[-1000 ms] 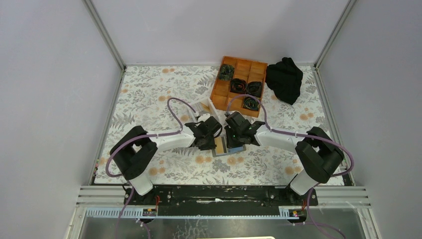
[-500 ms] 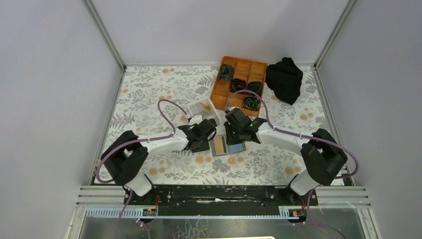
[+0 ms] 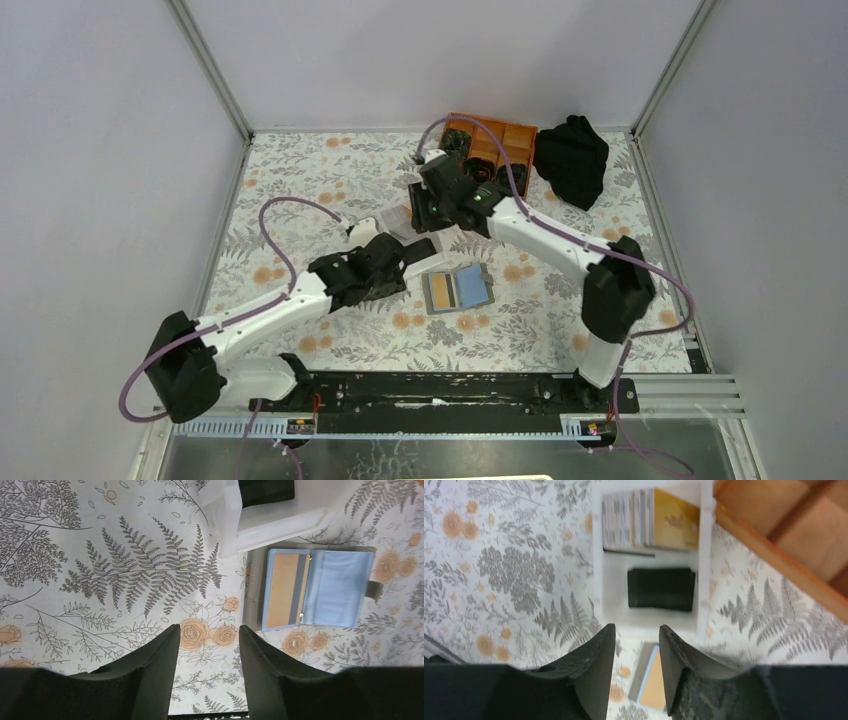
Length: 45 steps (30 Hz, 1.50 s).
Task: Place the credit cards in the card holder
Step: Pick up the credit card from the storage box.
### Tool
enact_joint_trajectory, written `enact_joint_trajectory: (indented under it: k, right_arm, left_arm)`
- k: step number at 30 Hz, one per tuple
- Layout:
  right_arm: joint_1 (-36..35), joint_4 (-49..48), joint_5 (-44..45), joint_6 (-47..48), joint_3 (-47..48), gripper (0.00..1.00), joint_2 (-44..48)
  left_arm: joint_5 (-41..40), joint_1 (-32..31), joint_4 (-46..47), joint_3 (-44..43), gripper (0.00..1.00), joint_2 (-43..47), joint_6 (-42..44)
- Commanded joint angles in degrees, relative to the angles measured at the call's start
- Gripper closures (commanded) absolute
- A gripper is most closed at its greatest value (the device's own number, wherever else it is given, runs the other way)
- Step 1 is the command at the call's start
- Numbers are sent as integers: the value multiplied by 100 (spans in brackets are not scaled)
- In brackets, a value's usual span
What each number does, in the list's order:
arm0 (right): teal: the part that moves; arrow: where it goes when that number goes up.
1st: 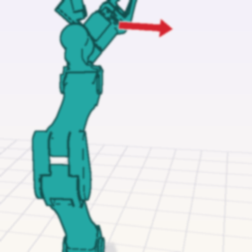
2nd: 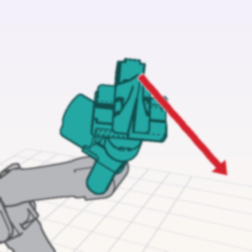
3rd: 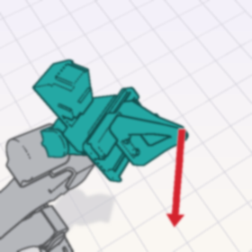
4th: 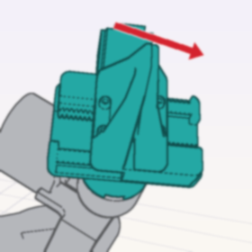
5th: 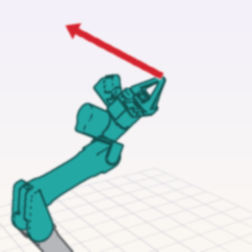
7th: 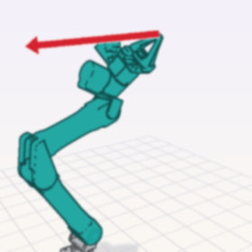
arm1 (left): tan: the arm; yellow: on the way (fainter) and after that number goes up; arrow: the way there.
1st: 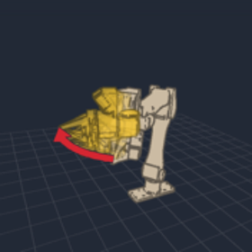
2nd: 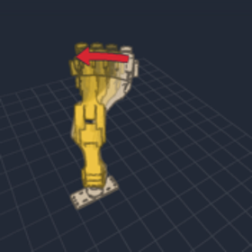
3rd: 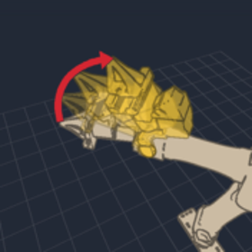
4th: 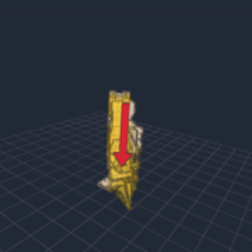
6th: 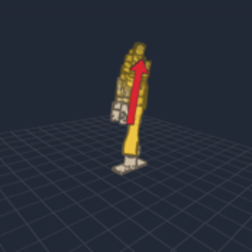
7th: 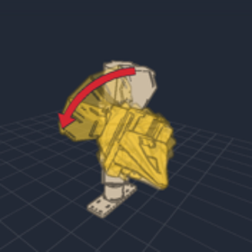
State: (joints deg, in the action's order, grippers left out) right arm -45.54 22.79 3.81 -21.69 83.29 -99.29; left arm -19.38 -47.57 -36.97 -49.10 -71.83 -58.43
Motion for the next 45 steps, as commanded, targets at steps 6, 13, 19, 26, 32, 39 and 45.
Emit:
enact_joint_trajectory:
  k: [6,13,19,26,32,39,45]
  right_arm:
    - [-13,826,-66,681,2474,49,-1820]
    - [117,1179,-221,699,3563,48,-2698]
    - [276,1083,-339,647,3534,47,-2871]
    - [382,1015,-636,598,3393,47,-2999]
    - [491,846,-980,486,3195,47,-3087]
    - [744,549,-1767,231,3005,48,-3164]
    - [846,508,-2009,221,2979,50,-3237]
  left_arm:
    - [-265,35,-242,555,44,877,-404]
    - [-182,37,4,858,44,1407,-334]
    - [-212,38,45,1018,44,1649,-318]
    - [-224,44,126,1020,44,1600,-259]
    - [-229,51,202,1016,44,1550,-239]
    - [-225,50,290,1078,45,1576,-253]
    - [-190,64,395,1092,45,1534,-234]
